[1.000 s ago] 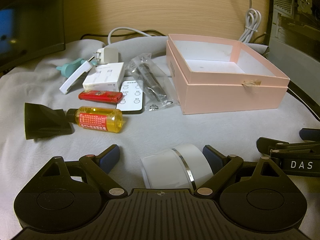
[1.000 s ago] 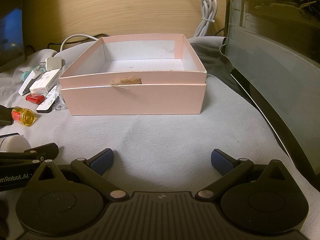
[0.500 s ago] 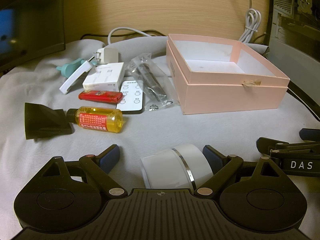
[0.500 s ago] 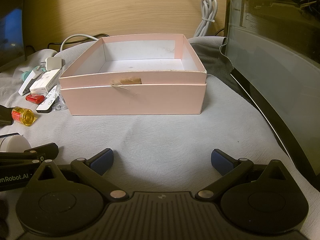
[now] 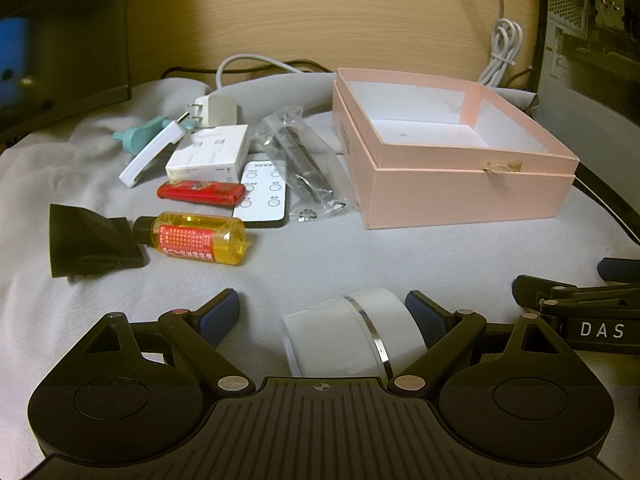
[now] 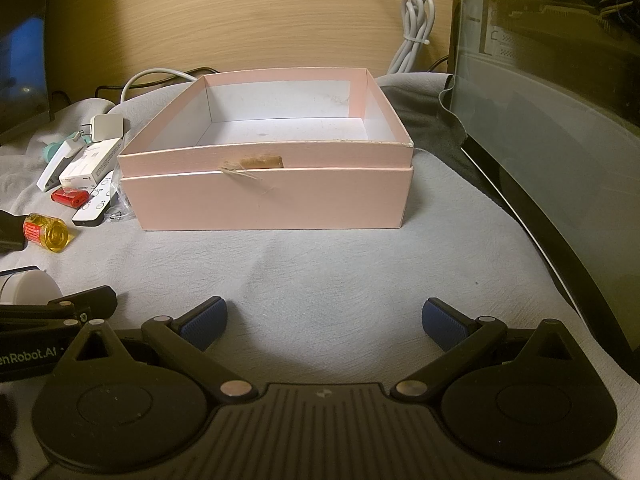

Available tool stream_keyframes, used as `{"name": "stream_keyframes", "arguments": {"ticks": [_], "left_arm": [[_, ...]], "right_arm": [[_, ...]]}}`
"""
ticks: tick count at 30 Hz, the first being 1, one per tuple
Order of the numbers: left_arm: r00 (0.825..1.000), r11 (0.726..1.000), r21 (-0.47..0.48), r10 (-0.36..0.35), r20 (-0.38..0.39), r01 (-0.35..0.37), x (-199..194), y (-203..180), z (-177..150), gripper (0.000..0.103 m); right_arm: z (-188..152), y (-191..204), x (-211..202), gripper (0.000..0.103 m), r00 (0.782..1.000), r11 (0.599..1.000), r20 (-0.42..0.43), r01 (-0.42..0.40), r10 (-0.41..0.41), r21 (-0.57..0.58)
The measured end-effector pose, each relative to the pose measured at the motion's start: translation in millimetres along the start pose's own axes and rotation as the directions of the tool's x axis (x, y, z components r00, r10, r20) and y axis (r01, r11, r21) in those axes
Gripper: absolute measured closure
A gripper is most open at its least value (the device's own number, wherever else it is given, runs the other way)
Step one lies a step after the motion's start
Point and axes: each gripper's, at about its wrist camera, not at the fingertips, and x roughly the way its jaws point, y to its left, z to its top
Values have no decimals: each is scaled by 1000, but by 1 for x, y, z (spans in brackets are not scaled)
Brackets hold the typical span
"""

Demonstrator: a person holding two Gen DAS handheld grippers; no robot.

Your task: Organize rigid objects

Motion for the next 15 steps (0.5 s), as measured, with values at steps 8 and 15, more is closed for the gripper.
{"name": "stream_keyframes", "arguments": {"ticks": [8, 15], "left_arm": [[988, 975, -179, -115, 108, 133, -41, 60, 23, 14], [998, 918, -396, 26, 56, -1, -84, 163, 30, 15]], "right_arm": [[-2, -1, -2, 0, 1000, 1000, 0, -19, 19, -12], [13, -11, -1, 0, 987, 993, -134, -101, 93, -59]]}}
